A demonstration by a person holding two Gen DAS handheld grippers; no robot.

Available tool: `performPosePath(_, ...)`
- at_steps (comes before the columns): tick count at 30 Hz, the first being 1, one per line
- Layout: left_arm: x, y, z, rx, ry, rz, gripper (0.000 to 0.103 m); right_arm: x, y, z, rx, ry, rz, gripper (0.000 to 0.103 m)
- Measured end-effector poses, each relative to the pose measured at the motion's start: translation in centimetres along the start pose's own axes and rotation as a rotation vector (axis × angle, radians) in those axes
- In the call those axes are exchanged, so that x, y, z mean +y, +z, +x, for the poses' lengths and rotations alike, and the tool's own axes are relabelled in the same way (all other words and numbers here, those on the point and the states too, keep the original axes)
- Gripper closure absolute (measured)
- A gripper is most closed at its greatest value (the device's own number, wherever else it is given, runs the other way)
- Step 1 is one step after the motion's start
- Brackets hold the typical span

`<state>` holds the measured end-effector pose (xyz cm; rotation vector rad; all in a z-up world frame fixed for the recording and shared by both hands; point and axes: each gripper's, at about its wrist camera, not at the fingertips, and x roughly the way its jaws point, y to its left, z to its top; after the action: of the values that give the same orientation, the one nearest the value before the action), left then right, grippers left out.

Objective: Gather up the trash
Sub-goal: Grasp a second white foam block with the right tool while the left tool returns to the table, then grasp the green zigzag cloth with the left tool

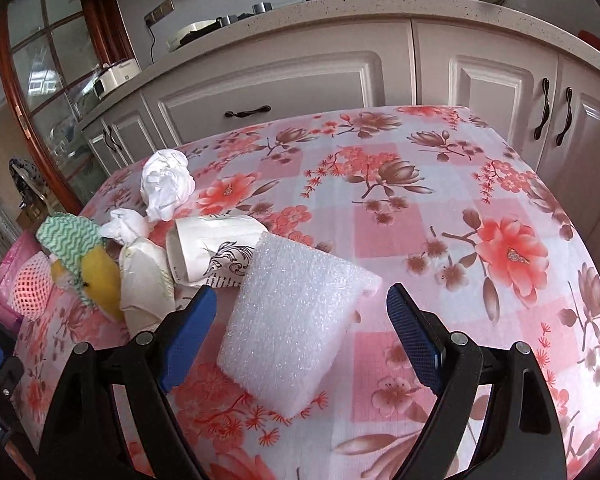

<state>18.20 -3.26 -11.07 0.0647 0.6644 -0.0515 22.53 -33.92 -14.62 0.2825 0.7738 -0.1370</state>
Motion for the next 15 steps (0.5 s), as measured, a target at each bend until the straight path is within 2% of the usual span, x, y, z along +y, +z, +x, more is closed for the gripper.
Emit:
performPosePath(3,0.3,0.3,0.1,0.001,-0.002,-0.012,0.020,0.0,-0.3,0.9,0.031,-0.016,-0.008,0.025)
performPosePath(5,0.2,0.5,0.3,0.000,-0.008,-0.011,0.020,-0.2,-0.5,0.9,0.028,0.010,-0.003,0.039)
performPosePath(9,-0.6,1.4,0.7,-0.024,-0.011,0.000,0.020,0.4,-0.6,0.2,0.009,0.030,-0.055,0.042)
performPosePath(15,-2.5,3.3,2.2,-0.046,-0.049,-0.018,0.020,-0.1,-1.0,-1.2,-0.021,0.062,-0.034,0.043)
